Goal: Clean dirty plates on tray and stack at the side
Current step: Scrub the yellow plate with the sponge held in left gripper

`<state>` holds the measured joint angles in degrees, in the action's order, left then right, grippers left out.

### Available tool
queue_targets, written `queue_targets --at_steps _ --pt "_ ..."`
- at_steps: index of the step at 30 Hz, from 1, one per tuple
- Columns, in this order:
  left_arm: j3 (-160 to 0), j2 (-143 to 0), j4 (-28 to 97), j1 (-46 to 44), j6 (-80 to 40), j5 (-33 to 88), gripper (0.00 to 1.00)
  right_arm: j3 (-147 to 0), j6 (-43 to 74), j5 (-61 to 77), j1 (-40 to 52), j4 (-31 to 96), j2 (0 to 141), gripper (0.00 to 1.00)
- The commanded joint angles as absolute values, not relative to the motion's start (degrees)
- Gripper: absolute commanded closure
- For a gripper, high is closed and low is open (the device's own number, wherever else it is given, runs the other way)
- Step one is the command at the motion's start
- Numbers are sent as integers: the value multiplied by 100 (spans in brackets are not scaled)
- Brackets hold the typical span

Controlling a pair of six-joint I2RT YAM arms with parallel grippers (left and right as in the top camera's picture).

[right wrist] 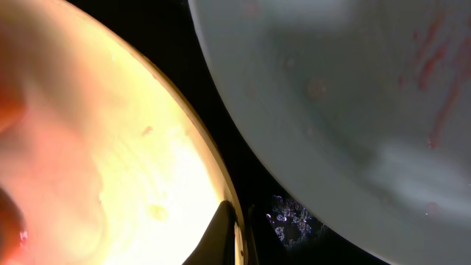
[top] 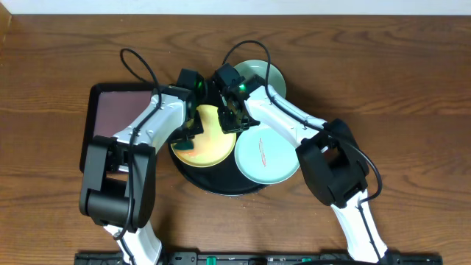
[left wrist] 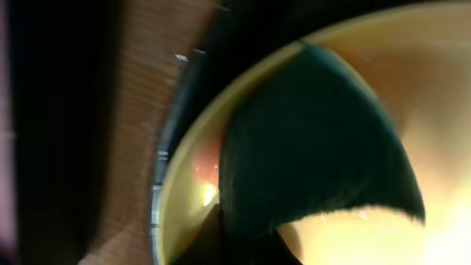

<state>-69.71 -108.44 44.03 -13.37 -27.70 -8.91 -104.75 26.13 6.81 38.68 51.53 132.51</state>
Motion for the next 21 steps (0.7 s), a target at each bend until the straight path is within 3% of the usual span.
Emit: queue_targets --at_steps 1,4,9,11,16,21 --pt "-6921 -10919 4560 -1264 -3094 -1789 93 -10477 2609 456 3776 5207 13417 96" --pt "-6921 -10919 4477 -1269 -2311 -637 93 -10477 2609 454 3776 5210 13417 96" --pt "-6921 -10919 4150 -1269 -788 2265 93 -10477 2609 456 3776 5207 13417 96" --pt "-6921 -10919 3979 -1269 -731 2655 93 -10477 2611 456 3776 5207 13417 95" --pt "-6921 -10921 3621 -1256 -1000 2209 92 -10477 2609 456 3780 5210 13417 96" --pt "-6921 -10921 3660 -1258 -2318 -401 93 -10477 2609 454 3780 5205 13417 95"
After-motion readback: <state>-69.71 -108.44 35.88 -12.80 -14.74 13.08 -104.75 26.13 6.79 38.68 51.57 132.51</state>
